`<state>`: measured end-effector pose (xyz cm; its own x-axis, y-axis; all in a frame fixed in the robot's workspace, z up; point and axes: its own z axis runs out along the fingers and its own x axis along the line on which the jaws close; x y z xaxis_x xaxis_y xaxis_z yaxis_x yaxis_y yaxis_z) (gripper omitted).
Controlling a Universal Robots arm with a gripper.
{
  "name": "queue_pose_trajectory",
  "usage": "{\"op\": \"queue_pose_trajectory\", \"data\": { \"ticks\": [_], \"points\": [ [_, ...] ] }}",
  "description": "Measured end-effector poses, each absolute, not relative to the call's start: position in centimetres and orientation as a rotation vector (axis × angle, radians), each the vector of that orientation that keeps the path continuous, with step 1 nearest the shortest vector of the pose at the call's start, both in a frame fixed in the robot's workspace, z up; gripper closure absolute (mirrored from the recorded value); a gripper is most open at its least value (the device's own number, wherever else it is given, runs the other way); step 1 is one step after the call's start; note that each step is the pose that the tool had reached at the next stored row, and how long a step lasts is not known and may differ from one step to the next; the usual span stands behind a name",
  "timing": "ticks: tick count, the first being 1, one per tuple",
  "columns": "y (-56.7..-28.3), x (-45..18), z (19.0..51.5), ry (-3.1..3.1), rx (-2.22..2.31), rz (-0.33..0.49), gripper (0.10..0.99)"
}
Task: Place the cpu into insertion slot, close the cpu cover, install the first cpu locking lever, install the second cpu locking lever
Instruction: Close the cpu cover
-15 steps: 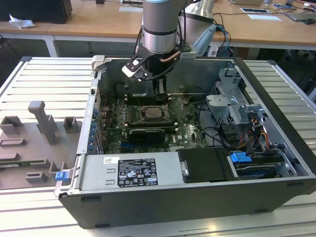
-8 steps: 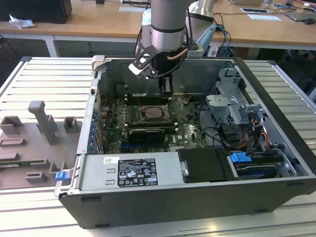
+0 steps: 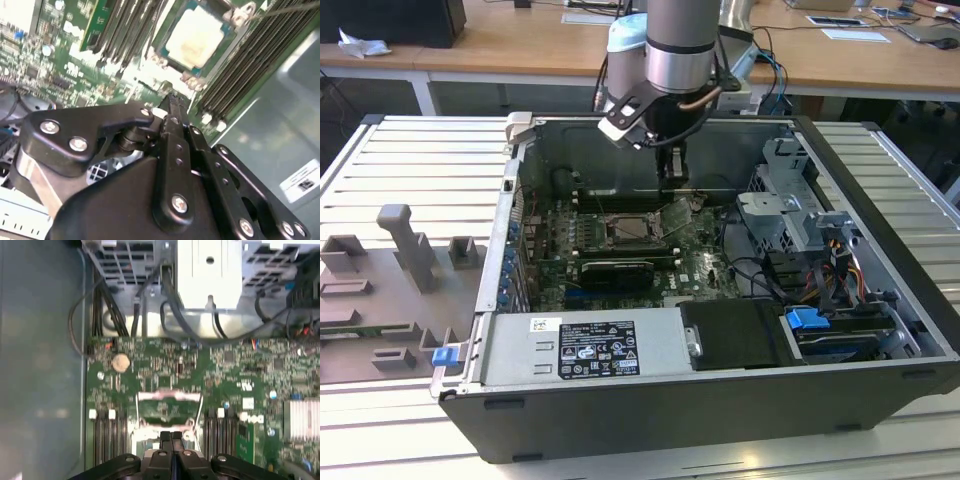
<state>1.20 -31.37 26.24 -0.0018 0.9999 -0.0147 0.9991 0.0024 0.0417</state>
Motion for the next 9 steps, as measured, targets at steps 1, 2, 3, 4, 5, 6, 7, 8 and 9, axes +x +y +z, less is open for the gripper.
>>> {"op": "queue_pose_trajectory", "data": {
  "ticks": [1,2,3,4,5,6,7,8,9],
  "points": [
    [-31.4,1.4,26.2,2.195,2.191,0.030,0.980],
    [-31.4,2.1,26.2,2.196,2.191,0.030,0.980],
    [-31.4,2.3,26.1,2.196,2.191,0.030,0.980],
    [-31.4,2.3,26.1,2.196,2.191,0.030,0.980],
    [-31.4,2.4,26.0,2.195,2.191,0.029,0.980],
    [-31.4,2.4,26.0,2.195,2.191,0.029,0.980],
    [-31.4,2.5,25.9,2.195,2.191,0.029,0.980],
    [-31.4,2.6,25.9,2.195,2.191,0.029,0.980],
    [-31.4,2.7,25.9,2.195,2.191,0.029,0.980]
  ]
}}
